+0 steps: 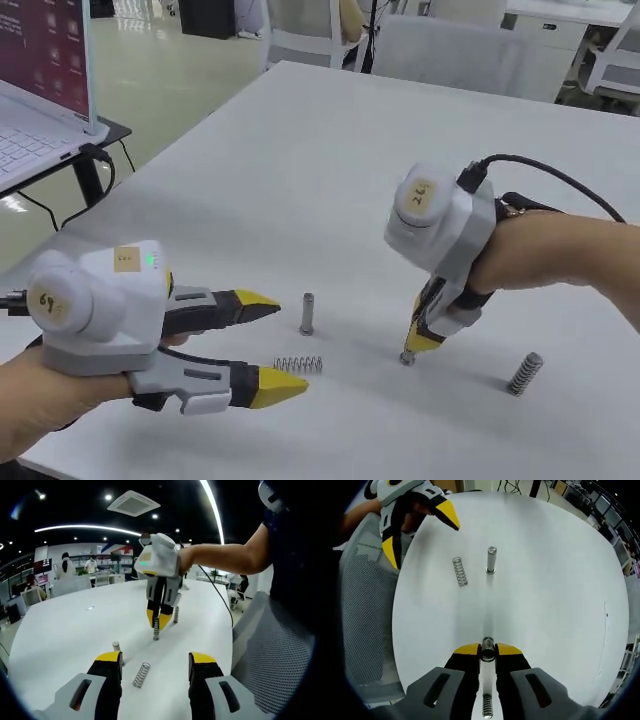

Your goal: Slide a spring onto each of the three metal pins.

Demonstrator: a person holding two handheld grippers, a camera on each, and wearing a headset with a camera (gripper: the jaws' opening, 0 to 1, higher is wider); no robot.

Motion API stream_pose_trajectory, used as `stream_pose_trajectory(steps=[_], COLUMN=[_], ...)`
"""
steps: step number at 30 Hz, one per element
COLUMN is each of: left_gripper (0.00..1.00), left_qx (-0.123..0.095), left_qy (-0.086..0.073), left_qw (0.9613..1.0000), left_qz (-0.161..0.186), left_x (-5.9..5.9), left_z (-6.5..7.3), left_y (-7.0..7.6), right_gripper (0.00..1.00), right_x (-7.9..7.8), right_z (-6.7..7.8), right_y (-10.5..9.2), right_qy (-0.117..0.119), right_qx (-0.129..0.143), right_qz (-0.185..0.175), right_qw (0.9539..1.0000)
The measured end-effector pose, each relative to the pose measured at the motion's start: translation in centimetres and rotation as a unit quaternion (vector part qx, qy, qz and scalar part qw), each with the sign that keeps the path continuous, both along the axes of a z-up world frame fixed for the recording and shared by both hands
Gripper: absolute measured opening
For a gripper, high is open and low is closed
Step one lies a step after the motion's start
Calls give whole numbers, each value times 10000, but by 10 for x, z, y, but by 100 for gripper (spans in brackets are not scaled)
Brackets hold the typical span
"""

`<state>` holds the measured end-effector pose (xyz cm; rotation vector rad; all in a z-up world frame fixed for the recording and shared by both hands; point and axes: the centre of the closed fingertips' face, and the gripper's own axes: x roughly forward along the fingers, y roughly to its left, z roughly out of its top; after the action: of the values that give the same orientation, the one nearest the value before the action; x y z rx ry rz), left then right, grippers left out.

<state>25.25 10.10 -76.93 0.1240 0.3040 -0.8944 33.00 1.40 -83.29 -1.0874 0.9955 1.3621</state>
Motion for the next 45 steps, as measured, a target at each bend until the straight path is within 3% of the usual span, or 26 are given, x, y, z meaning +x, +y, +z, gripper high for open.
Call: stream_pose_trajectory(steps=[13,45], left_gripper=[48,47], left_qx=[5,9], left_qy=[9,17], left_qw=[10000,10000], left_qz=[10,-42], left_x=[0,0], left_z=[0,-2], left_y=[0,1], right_gripper=[9,16], right_x=[0,-1], right_z=[-14,-11], right_y=[0,0], right_qy=[39,-26], right_qx=[-79,-37], right_qz=[-11,-3], right_qw=[10000,10000])
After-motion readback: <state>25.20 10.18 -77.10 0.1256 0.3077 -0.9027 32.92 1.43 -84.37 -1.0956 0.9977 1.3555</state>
